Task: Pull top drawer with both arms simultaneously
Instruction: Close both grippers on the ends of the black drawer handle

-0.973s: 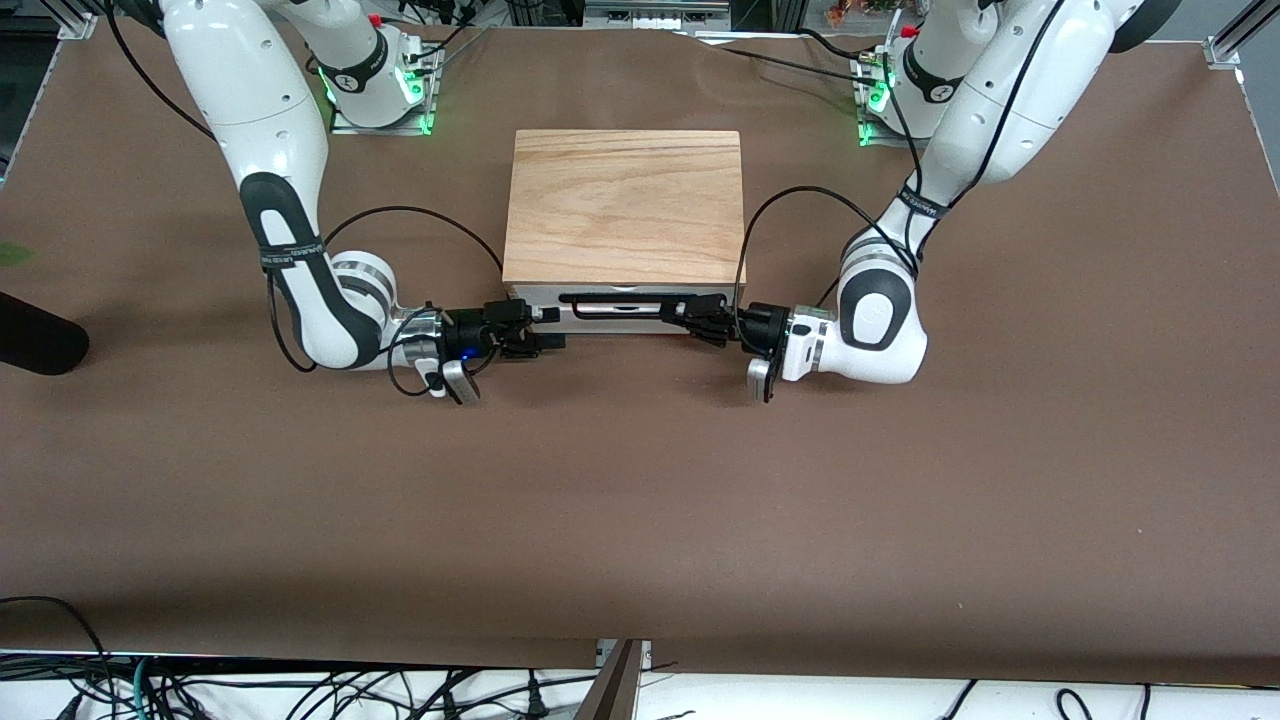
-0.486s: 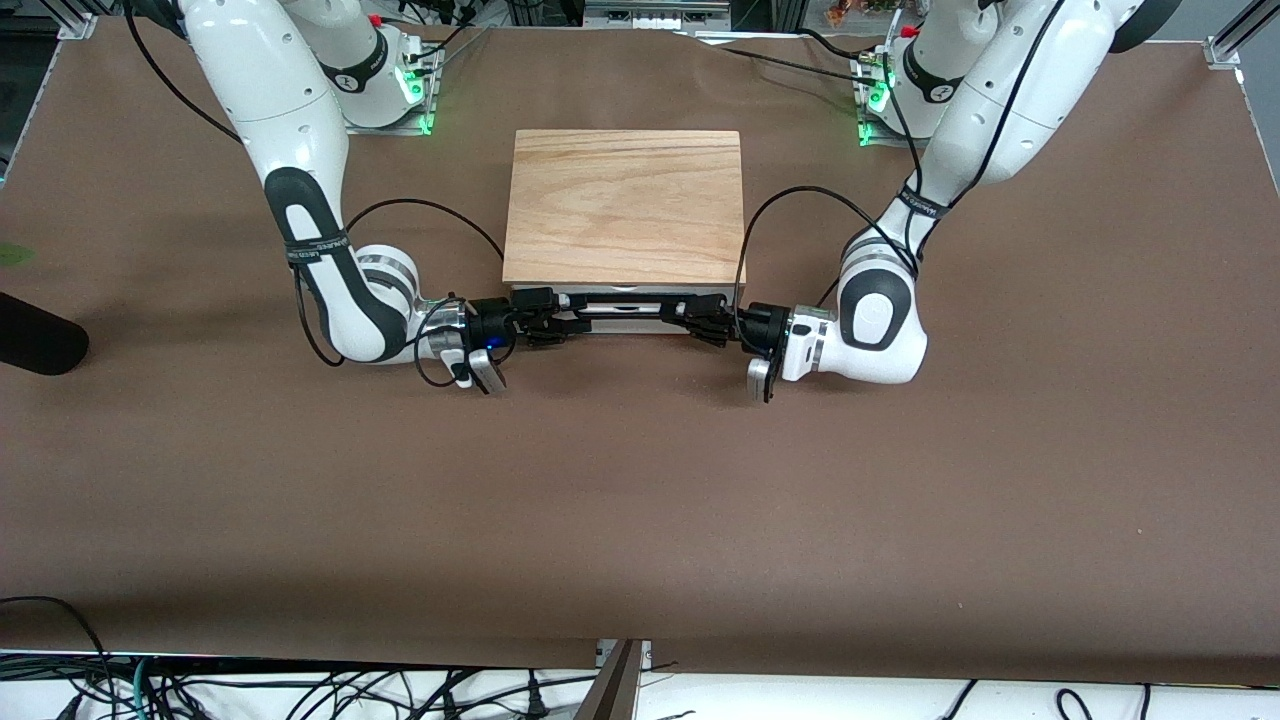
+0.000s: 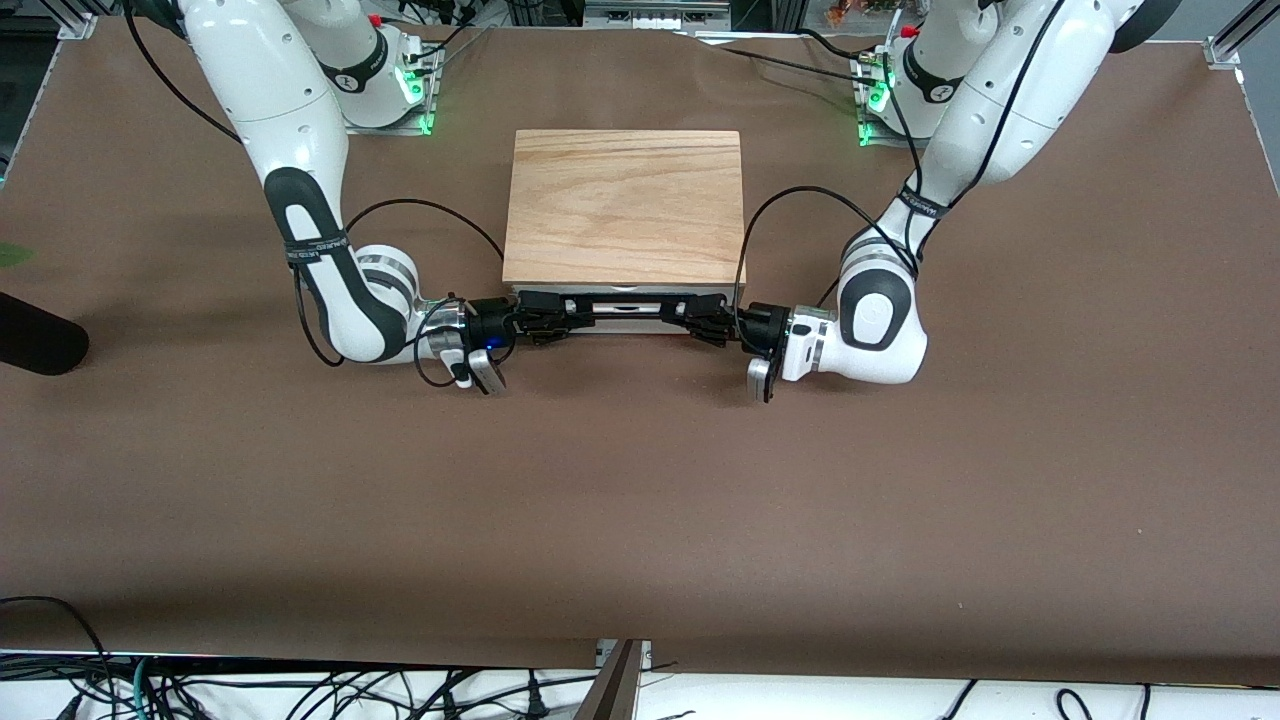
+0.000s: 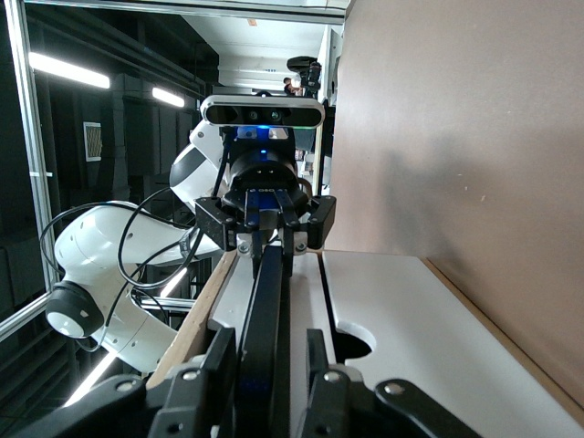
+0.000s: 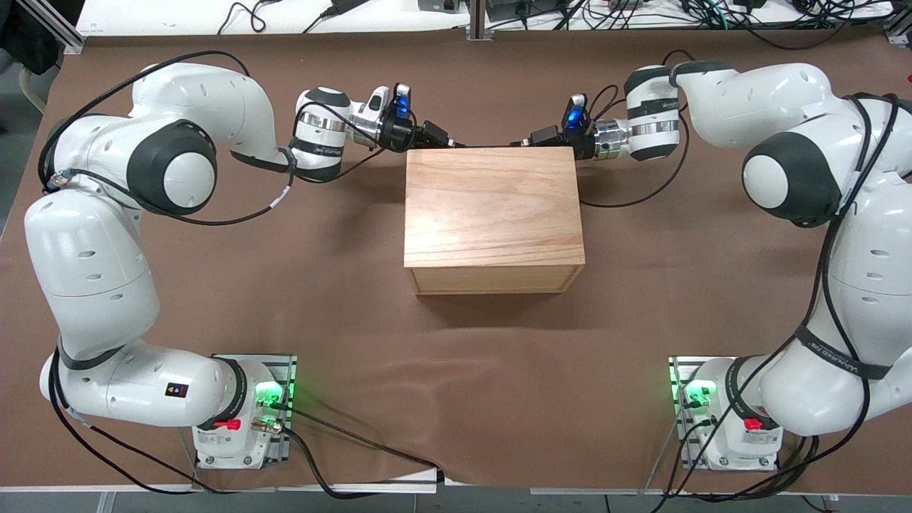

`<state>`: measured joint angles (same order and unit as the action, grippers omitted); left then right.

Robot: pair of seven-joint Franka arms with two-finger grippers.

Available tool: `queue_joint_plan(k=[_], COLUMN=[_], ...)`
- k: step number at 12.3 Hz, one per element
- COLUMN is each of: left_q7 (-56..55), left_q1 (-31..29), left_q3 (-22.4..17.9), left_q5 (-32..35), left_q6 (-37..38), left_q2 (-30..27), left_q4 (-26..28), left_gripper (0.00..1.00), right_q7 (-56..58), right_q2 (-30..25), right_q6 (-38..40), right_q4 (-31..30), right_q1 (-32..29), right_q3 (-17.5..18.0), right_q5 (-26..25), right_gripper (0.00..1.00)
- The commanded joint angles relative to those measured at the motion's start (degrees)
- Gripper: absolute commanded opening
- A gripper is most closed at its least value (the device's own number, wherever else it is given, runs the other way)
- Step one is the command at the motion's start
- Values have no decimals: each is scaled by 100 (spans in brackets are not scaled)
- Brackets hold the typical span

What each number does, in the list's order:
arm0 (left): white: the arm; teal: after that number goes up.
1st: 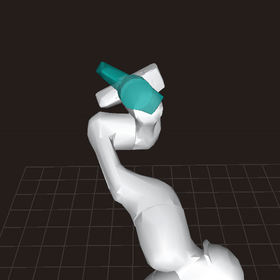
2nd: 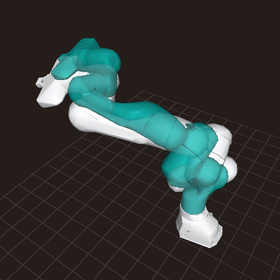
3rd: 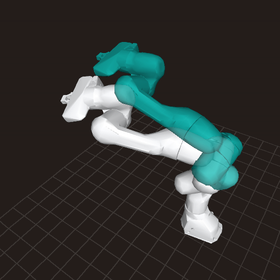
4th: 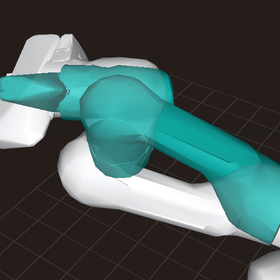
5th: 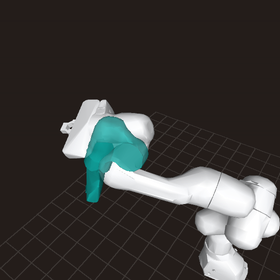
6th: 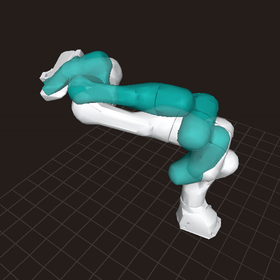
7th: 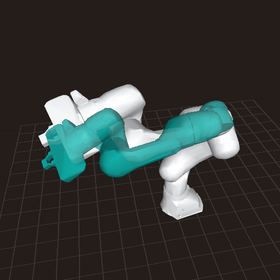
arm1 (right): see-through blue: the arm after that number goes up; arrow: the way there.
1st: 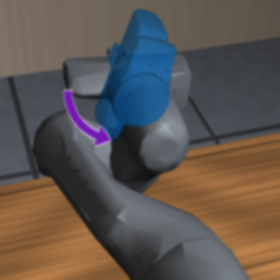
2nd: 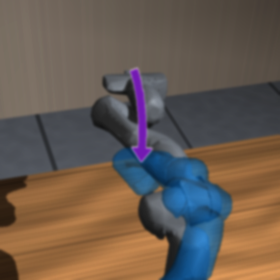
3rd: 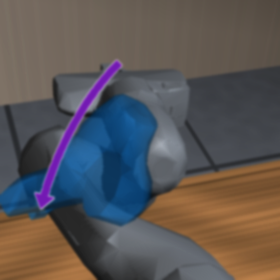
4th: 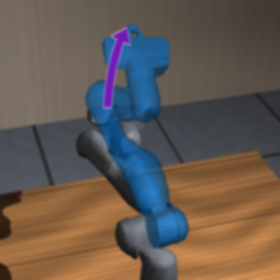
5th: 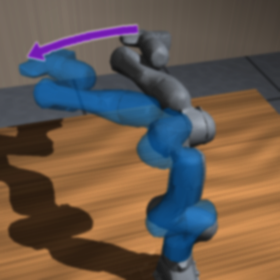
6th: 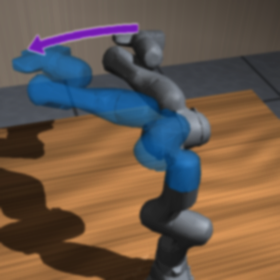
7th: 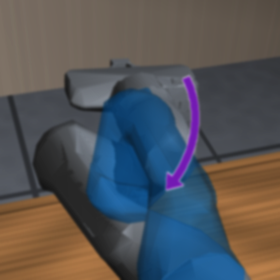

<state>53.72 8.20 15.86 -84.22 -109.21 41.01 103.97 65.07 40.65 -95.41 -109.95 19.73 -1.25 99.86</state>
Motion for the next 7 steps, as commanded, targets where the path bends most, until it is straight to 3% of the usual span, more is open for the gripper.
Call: queue_joint_plan(k=[1,5,7], left_q7=[60,60,60], left_q1=[32,32,32], left_q3=[14,23,23], left_q5=[-156,-156,-156], left_q6=[93,93,93], left_q2=[-137,-137,-137], left_q4=[62,53,44], left_gripper=[0,0,0], right_q7=[120,94,67], right_q2=[-137,-137,-137], right_q6=[66,163,154], right_q4=[-194,-194,-176], right_q1=[-13,-57,-65], right_q3=[11,11,11], right_q5=[113,113,113], right_gripper=[29,0,0])
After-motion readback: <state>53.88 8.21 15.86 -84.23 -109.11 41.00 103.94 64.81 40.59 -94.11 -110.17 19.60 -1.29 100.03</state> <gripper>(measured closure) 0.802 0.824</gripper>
